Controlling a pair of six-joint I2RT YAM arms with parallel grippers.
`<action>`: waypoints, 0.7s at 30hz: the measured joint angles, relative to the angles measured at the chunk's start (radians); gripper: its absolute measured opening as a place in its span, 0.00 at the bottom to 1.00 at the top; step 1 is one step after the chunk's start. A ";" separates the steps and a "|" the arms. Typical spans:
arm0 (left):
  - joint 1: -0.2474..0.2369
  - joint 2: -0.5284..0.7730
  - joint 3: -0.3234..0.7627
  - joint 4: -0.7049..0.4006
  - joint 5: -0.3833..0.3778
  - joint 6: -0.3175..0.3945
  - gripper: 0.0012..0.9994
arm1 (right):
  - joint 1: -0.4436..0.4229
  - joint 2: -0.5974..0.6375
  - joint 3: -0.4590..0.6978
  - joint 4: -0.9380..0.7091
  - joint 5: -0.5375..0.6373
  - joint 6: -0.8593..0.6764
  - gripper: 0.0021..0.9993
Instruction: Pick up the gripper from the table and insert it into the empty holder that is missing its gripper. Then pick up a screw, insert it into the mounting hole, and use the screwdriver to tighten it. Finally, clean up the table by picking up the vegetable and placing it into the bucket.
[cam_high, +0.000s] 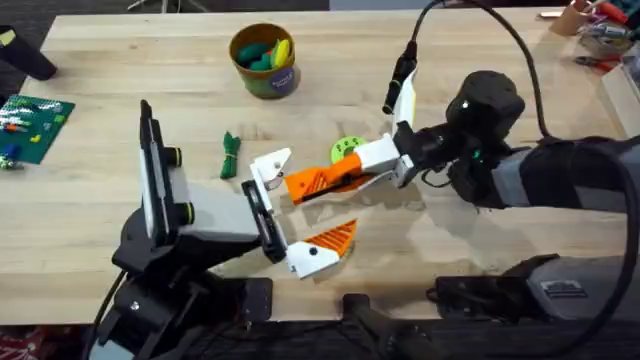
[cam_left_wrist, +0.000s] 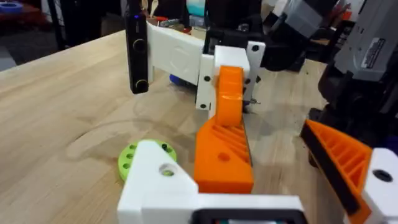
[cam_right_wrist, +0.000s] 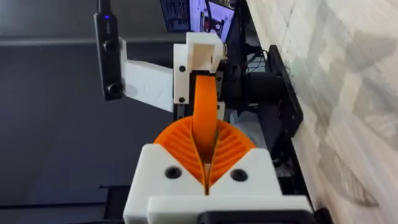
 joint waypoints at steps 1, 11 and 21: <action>0.000 0.000 0.000 0.000 0.000 0.000 0.99 | 0.000 0.000 0.000 0.001 0.002 0.003 0.01; 0.000 0.000 0.000 0.000 0.000 0.000 0.99 | 0.000 0.000 0.000 0.008 0.010 0.023 0.01; 0.000 0.000 0.000 0.000 0.000 0.000 0.99 | 0.000 0.000 0.000 0.010 0.018 0.030 0.01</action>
